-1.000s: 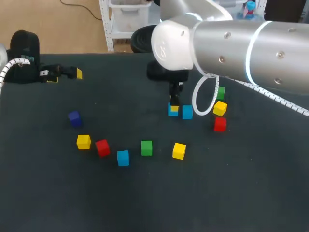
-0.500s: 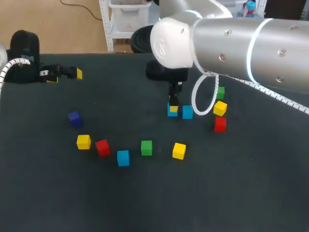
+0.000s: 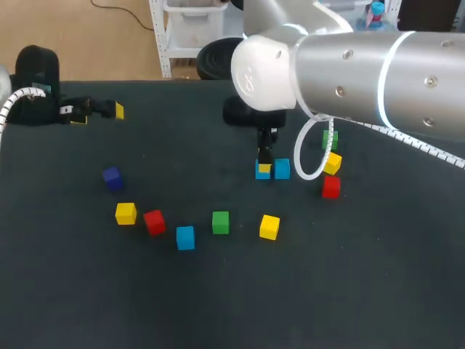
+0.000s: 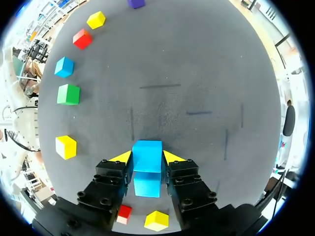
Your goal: Place the blue cubes, place green cubes on the blue cubes, place the yellow cubes on the green cubes, then place the red cubes on the yellow cubes, and place purple cube on the red cubes.
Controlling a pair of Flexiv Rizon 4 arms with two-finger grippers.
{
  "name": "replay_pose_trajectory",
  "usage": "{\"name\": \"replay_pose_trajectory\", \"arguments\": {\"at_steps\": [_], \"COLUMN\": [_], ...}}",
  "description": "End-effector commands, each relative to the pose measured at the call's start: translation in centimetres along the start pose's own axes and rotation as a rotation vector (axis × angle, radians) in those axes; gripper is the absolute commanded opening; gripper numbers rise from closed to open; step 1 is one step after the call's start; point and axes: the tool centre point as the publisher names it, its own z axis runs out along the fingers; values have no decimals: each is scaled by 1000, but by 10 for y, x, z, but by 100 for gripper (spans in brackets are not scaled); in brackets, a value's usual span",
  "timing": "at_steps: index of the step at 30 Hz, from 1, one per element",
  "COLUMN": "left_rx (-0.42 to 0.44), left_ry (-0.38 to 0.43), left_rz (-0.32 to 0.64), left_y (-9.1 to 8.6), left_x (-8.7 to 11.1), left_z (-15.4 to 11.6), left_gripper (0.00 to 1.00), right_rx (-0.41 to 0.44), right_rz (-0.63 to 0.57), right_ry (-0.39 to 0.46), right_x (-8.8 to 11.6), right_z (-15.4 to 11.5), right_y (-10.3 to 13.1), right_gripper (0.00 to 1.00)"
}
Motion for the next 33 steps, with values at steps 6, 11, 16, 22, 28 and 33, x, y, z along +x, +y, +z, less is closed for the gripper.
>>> {"name": "replay_pose_trajectory", "arguments": {"at_steps": [6,11,16,22,28,33], "left_rx": [7,7,7,7,7,7], "left_ry": [-6,-6,-6,-6,-6,-6], "left_rz": [1,1,1,1,1,1], "left_y": [1,1,1,1,1,1], "left_x": [1,1,1,1,1,1], "left_z": [0,0,0,0,0,0], "left_gripper": [100,100,100,100,100,100], "right_rx": [9,11,11,11,9,7], "right_rz": [-2,-4,-4,-4,-7,-8], "right_ry": [-2,-1,3,6,9,11], "right_x": [0,-1,-1,-1,0,0], "right_z": [1,1,2,2,2,2], "right_y": [0,-1,-2,-2,-1,-1], "right_gripper": [0,0,0,0,0,0]}}
